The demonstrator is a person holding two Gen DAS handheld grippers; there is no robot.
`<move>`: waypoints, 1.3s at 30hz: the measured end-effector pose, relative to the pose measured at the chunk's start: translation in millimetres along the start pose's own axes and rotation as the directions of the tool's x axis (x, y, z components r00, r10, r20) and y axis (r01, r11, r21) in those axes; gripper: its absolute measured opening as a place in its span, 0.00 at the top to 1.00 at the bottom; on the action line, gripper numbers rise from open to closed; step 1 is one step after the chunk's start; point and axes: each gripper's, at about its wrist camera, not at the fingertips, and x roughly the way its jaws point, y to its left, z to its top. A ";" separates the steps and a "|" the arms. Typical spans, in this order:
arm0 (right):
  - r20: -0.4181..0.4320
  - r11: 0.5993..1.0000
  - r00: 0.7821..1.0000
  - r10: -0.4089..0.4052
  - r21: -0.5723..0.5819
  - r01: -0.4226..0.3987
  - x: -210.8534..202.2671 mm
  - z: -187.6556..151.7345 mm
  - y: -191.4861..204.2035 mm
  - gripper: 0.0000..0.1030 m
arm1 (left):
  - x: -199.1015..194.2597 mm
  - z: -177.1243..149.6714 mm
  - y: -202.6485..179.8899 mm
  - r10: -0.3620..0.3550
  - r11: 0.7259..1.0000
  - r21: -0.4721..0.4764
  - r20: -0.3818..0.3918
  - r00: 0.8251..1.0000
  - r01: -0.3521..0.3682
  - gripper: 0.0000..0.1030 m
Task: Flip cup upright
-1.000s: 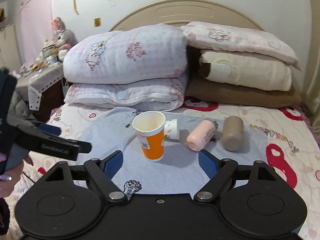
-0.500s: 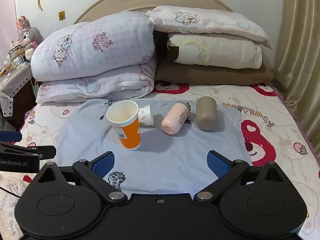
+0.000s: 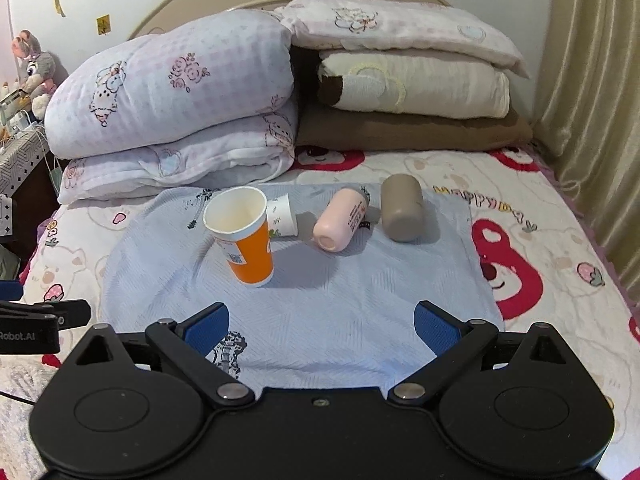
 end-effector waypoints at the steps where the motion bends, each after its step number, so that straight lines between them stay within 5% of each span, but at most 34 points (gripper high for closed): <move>1: -0.004 1.000 1.000 -0.009 -0.001 0.009 1.0 -0.6 0.8 0.02 | 0.4 -0.3 0.6 0.000 1.000 -0.003 -0.003 1.000 0.000 0.02; 39: 0.005 0.998 0.998 -0.064 -0.004 0.064 -4.4 -5.0 0.1 0.02 | 4.7 -6.3 13.1 0.009 1.000 -0.026 -0.038 0.999 -0.010 0.02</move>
